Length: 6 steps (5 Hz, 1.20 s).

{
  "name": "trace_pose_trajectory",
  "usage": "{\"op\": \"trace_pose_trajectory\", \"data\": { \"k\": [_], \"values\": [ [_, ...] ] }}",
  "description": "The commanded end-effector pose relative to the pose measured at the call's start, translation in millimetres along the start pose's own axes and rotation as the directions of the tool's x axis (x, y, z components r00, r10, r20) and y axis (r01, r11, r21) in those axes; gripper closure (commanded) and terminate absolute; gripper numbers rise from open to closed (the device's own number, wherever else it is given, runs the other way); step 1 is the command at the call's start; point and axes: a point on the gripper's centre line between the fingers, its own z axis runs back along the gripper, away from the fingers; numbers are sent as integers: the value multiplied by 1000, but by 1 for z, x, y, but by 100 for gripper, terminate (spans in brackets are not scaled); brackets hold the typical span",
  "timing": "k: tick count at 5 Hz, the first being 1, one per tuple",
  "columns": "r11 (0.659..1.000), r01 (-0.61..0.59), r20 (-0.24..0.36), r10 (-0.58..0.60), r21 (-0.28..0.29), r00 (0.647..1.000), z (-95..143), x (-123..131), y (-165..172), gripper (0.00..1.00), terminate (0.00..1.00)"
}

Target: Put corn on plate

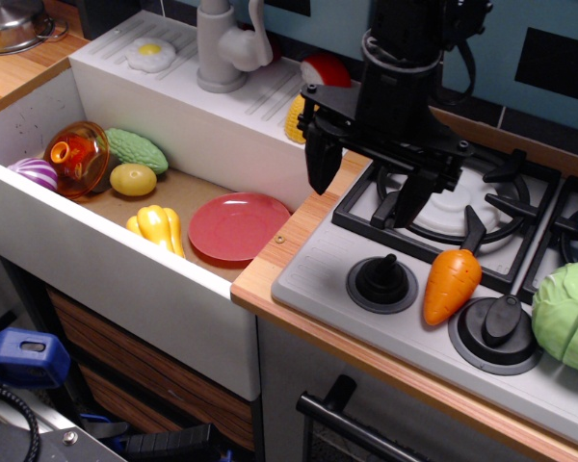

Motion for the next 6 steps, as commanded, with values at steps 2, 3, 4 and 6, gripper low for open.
{"op": "trace_pose_trajectory", "data": {
  "k": [2,3,4,6],
  "values": [
    [999,16,24,-17,32,1000,-2,12,5,0,0],
    [998,50,44,-51,37,998,-1,33,25,0,0],
    [995,80,68,-84,66,994,-10,52,52,0,0],
    [988,131,95,-139,84,986,-22,101,109,0,0]
  ]
}}
